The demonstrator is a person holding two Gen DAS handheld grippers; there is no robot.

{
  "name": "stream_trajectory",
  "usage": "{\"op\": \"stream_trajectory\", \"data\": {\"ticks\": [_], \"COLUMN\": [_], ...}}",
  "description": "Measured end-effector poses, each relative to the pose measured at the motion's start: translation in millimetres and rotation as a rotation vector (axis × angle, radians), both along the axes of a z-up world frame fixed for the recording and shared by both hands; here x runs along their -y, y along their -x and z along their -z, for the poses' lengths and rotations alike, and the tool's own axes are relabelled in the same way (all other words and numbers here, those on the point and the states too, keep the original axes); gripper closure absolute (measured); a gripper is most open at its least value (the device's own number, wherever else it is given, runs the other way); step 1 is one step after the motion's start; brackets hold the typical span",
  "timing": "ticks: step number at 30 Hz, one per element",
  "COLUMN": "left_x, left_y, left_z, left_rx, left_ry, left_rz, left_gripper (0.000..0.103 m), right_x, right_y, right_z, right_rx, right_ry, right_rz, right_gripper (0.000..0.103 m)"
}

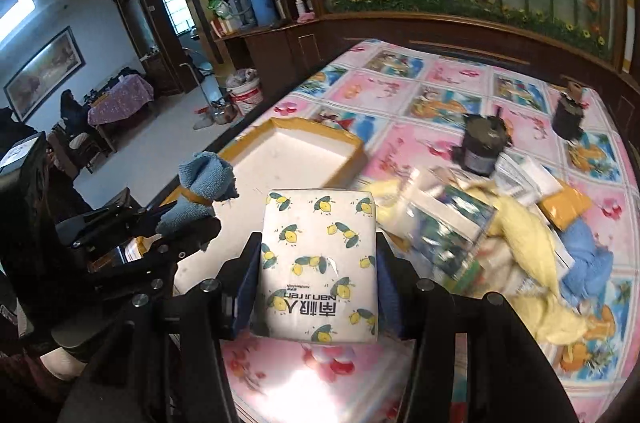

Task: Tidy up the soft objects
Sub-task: 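Lower the tissue pack and blue towel into the box and open both grippers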

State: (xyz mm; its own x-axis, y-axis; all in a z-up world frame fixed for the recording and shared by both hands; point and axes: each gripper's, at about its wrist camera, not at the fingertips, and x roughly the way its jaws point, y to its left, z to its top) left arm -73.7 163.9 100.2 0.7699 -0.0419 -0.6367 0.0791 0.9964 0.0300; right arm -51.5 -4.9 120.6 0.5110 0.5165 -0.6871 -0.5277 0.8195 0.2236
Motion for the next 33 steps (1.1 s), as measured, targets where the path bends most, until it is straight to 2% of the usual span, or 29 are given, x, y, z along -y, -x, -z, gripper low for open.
{"op": "stream_trajectory", "data": {"ticks": [2,5,9,13,15,17,19,20,21,22,26,30,33], "left_x": [-22.7,-52.7,-70.7,-78.8,-81.8,-86.7,-93.0,-95.6,-98.4,-100.4,-100.6,-86.3,-71.3], "left_y": [-23.2,-60.5,-99.0,-119.8,-122.9,-123.1,-123.2,-123.1,-121.7,-121.0,-114.3,-100.2,-82.9], "left_z": [2.7,14.8,34.7,53.6,60.4,61.2,59.4,58.8,57.8,56.1,43.9,22.1,4.1], "left_rx": [-0.013,-0.070,-0.133,-0.184,-0.204,-0.198,-0.186,-0.184,-0.175,-0.167,-0.156,-0.154,-0.116], "left_ry": [0.014,0.101,0.169,0.218,0.261,0.294,0.325,0.337,0.348,0.362,0.342,0.268,0.298], "left_rz": [-0.038,-0.060,-0.071,-0.074,-0.069,-0.074,-0.080,-0.085,-0.091,-0.087,-0.091,-0.116,-0.051], "left_gripper": [0.078,0.078,0.077,0.075,0.067,0.046,0.041,0.032,0.028,0.022,0.022,0.022,0.022], "right_x": [-27.7,-57.9,-93.1,-103.6,-101.1,-99.4,-98.3,-96.6,-94.1,-92.2,-79.3,-54.9,-27.0], "right_y": [-21.6,-57.9,-101.2,-119.5,-124.0,-125.0,-126.9,-127.9,-130.1,-133.5,-136.5,-124.0,-105.6], "right_z": [0.8,12.7,37.6,52.5,55.3,53.6,51.7,50.9,50.8,50.8,46.0,29.7,13.4], "right_rx": [-0.022,-0.091,-0.163,-0.182,-0.191,-0.175,-0.167,-0.167,-0.172,-0.183,-0.210,-0.186,-0.124], "right_ry": [-0.017,-0.052,-0.049,-0.016,-0.024,-0.035,-0.046,-0.059,-0.081,-0.101,-0.158,-0.201,-0.211], "right_rz": [-0.029,-0.046,-0.019,0.021,0.042,0.048,0.046,0.045,0.045,0.044,0.064,0.076,0.104], "right_gripper": [0.051,0.051,0.051,0.051,0.049,0.048,0.040,0.033,0.026,0.023,0.023,0.023,0.023]}}
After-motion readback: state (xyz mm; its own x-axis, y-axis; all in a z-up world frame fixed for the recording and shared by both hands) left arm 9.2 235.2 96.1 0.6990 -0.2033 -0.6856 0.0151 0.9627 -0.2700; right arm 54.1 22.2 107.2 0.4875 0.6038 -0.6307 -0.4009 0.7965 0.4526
